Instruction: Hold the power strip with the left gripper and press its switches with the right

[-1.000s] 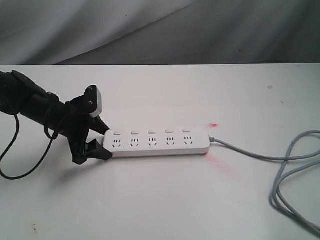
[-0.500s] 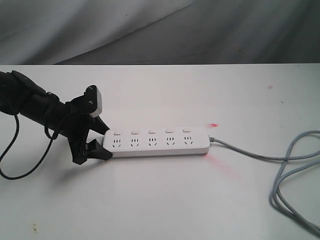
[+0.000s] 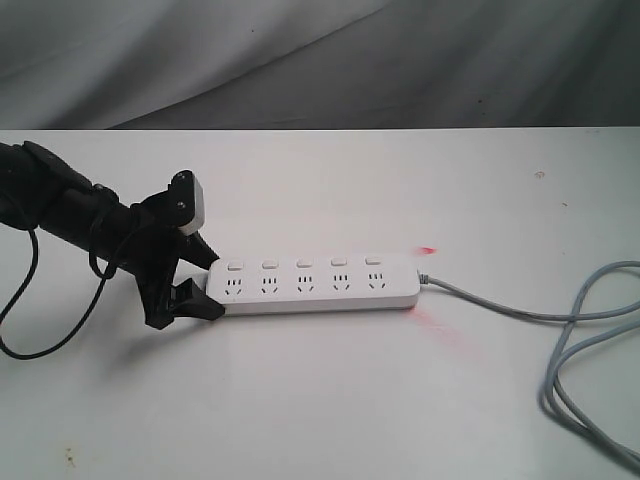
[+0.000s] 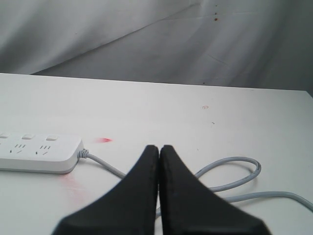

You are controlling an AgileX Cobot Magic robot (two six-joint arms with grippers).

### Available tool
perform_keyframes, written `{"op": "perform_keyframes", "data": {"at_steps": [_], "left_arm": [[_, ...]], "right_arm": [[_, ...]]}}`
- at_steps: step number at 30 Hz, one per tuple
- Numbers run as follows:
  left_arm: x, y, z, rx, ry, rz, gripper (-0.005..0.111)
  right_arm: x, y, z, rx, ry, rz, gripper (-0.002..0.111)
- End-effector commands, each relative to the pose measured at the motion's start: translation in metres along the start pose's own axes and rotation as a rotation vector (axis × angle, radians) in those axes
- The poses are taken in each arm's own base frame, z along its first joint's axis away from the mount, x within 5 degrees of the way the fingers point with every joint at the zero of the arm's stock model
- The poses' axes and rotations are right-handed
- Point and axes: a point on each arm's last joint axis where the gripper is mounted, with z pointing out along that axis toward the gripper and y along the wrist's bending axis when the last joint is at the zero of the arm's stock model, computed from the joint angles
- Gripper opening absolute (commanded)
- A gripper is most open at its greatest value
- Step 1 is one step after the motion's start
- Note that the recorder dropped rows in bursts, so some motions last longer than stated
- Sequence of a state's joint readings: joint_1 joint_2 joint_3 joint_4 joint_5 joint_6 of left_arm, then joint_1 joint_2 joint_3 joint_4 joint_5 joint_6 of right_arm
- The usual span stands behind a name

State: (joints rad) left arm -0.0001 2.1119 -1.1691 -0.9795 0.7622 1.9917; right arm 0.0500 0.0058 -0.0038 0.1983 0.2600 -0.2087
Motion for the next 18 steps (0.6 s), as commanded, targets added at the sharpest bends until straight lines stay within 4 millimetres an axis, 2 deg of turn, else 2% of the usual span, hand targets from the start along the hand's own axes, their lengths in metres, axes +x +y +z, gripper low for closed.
{"op": "perform_keyframes", "data": {"at_steps": [1, 12, 18], "left_arm": [[-0.002, 0.002, -0.001, -0.008, -0.012, -0.006, 0.054], [-0.002, 0.002, -0.001, -0.008, -0.012, -0.006, 0.054], [-0.002, 0.002, -0.001, -0.008, -0.012, -0.006, 0.054]], "right_arm": [[0.000, 0.000, 0.000, 0.005, -0.011, 0.003, 0.000], [0.000, 0.000, 0.000, 0.005, -0.013, 0.003, 0.000], [-0.031, 0.001, -0.008, -0.011, 0.004, -0.013, 0.000]]}}
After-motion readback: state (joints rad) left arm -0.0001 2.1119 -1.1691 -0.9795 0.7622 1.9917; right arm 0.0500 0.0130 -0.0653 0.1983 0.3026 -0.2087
